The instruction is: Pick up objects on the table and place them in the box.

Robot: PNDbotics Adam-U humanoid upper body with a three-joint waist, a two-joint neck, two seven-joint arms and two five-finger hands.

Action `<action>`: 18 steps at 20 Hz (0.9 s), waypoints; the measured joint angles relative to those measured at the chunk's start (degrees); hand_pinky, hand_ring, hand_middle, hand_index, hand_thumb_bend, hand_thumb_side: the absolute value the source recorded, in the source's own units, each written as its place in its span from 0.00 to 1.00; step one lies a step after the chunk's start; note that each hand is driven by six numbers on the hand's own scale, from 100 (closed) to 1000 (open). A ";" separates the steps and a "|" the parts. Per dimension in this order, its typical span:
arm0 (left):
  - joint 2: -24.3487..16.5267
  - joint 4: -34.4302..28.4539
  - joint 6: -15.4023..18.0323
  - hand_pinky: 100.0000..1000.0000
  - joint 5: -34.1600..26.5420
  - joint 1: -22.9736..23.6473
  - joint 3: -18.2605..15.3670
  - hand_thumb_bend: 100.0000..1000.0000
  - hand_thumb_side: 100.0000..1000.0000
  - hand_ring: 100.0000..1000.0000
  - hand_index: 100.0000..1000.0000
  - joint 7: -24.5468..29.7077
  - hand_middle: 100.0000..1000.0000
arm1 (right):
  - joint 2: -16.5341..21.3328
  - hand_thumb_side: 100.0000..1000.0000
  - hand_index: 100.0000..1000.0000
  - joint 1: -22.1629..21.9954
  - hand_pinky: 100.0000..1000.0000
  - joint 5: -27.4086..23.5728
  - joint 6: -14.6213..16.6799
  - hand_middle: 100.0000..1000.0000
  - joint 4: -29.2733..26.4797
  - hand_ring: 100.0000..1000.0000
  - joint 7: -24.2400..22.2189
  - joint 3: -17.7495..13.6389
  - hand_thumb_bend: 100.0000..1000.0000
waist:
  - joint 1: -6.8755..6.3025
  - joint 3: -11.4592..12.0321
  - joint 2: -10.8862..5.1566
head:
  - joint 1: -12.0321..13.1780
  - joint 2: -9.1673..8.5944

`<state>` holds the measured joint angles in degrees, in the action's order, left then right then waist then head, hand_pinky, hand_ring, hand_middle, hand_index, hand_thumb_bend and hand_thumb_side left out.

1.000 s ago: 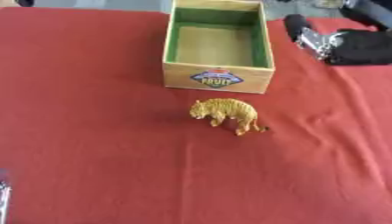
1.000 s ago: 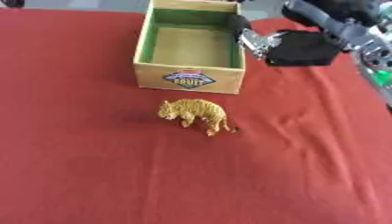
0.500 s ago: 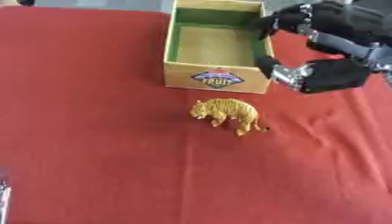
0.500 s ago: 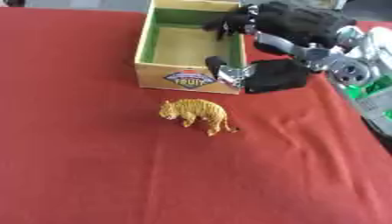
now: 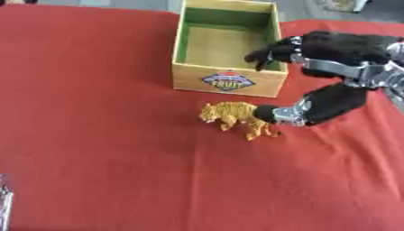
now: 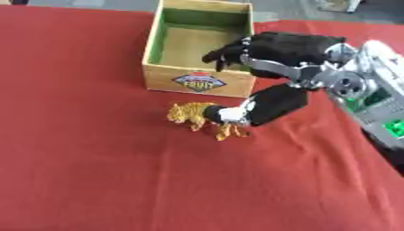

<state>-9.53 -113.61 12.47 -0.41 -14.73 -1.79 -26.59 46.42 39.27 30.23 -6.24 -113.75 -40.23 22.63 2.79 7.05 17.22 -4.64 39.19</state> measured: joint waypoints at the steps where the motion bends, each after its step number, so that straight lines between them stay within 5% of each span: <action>1: 0.00 0.00 -0.01 0.45 -0.01 0.00 0.10 0.00 0.60 0.41 0.65 0.04 0.53 | -0.24 0.94 1.00 -0.17 0.88 0.15 -0.54 0.80 0.00 0.86 -0.47 0.22 0.38 | 0.12 -0.02 0.00 | 0.00 0.00; 10: 0.00 0.00 -0.13 0.45 -0.05 0.00 0.13 0.00 0.60 0.41 0.65 0.26 0.53 | -3.39 0.95 1.00 -0.90 0.90 4.18 -4.92 0.86 0.32 0.91 -3.83 2.27 0.33 | 0.42 -0.02 -0.04 | 0.00 0.03; 18: 0.00 0.00 -0.25 0.45 -0.07 0.00 0.15 0.00 0.60 0.41 0.65 0.47 0.53 | -6.22 0.94 1.00 -0.20 0.90 10.45 -4.30 0.86 6.61 0.91 -3.40 3.94 0.33 | 0.53 0.37 -0.14 | -0.07 0.02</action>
<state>-9.53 -113.61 12.22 -0.48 -14.72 -1.64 -26.13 40.20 39.07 40.67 -10.54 -107.15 -43.62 26.57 3.32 7.42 17.08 -4.71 39.21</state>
